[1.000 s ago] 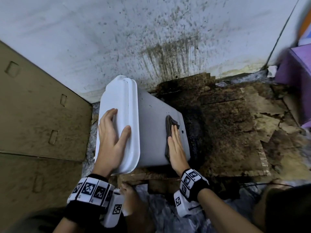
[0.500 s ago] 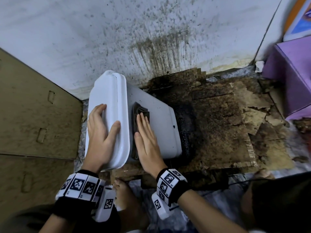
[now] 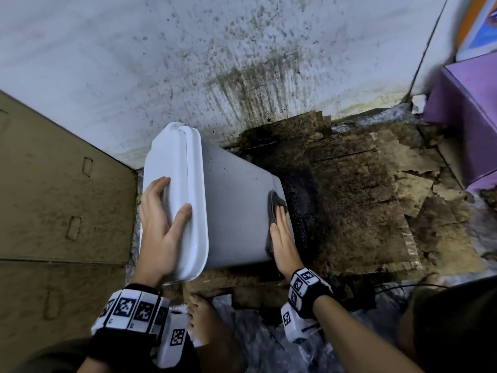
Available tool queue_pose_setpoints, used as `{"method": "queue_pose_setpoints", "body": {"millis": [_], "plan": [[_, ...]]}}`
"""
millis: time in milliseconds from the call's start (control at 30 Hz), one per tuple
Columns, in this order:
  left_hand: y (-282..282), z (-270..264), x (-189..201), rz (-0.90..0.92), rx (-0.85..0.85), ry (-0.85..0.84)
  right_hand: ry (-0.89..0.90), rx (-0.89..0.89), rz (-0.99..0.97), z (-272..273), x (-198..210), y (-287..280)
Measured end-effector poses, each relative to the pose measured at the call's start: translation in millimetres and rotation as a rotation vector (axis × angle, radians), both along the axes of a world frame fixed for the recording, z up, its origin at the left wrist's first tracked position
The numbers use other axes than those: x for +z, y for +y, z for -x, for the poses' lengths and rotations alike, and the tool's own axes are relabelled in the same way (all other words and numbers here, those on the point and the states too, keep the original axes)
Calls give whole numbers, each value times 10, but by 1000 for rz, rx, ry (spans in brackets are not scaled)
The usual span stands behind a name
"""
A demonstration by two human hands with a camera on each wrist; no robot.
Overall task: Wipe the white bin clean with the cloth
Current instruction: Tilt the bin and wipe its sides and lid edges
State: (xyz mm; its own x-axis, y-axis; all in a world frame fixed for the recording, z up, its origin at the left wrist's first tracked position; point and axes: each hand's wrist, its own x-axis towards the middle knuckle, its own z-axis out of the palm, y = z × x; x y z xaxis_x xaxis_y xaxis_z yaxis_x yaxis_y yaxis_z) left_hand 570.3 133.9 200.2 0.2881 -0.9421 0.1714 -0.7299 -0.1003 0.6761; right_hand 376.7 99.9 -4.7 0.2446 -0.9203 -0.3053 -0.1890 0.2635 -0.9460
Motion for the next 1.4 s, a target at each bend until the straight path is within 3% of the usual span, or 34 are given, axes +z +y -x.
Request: {"method": "queue_pose_setpoints", "body": {"millis": [267,600,867,1133,1400], "plan": [[6,-36,-9,-17,6,-3,-31,-49,-92,-205,301,-33],[-19,-12,-20,-39,11,-18,-120,153,262,-571,1225,175],[-1,-35,-17,-38,19,12,-55,180,357,-396,830,70],[-2,-25,-16,-21,20,49,26,39,64,-129,227,-51],[-8,3,-7,-16,11,25,-13,-14,-106,-151,257,-82]]}}
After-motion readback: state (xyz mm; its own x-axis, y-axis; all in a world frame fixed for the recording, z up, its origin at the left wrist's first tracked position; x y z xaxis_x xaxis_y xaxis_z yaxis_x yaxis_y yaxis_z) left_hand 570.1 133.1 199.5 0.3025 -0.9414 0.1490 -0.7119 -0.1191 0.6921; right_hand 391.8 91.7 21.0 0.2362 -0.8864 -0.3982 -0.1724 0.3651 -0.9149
